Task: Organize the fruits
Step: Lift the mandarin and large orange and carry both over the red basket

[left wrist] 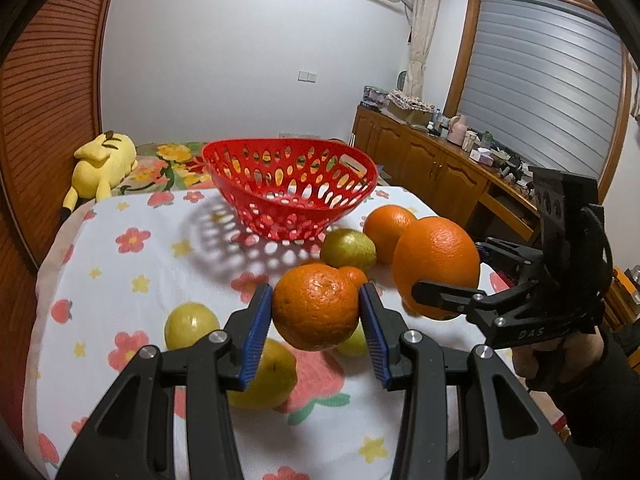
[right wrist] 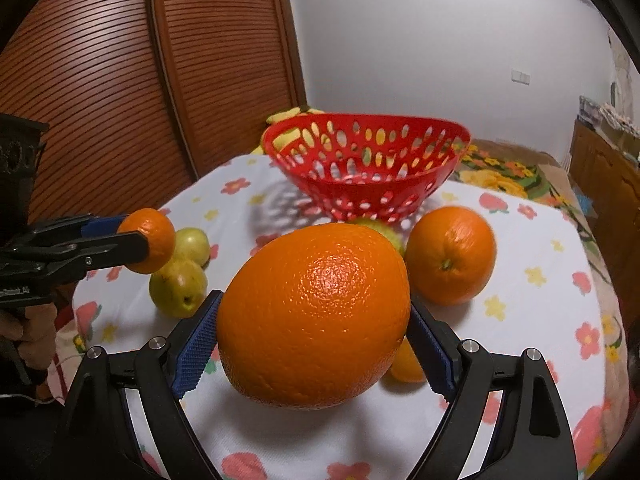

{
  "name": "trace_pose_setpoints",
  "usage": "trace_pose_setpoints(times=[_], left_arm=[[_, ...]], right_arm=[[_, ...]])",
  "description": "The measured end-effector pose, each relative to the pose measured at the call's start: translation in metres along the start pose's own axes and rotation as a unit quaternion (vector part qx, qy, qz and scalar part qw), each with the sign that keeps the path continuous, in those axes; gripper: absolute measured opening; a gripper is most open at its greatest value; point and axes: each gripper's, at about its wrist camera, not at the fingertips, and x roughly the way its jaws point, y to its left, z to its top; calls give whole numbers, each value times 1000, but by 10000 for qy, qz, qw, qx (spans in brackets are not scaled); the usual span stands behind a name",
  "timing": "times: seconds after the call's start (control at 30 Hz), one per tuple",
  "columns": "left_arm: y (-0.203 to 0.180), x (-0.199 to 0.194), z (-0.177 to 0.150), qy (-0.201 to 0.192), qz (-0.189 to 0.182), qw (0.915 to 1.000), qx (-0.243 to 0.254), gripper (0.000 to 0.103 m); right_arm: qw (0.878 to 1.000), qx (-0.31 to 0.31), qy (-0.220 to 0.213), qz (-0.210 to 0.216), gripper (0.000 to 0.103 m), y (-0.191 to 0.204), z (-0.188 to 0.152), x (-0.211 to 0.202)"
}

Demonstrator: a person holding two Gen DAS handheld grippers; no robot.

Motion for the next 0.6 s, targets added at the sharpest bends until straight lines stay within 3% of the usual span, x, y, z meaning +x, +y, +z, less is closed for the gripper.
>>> trace_pose_setpoints(times=[0.6], left_arm=[[11,34,49,-48,46,9998,176,42]], right_arm=[[9992,-333,-180,-133,89,-26,61,-9]])
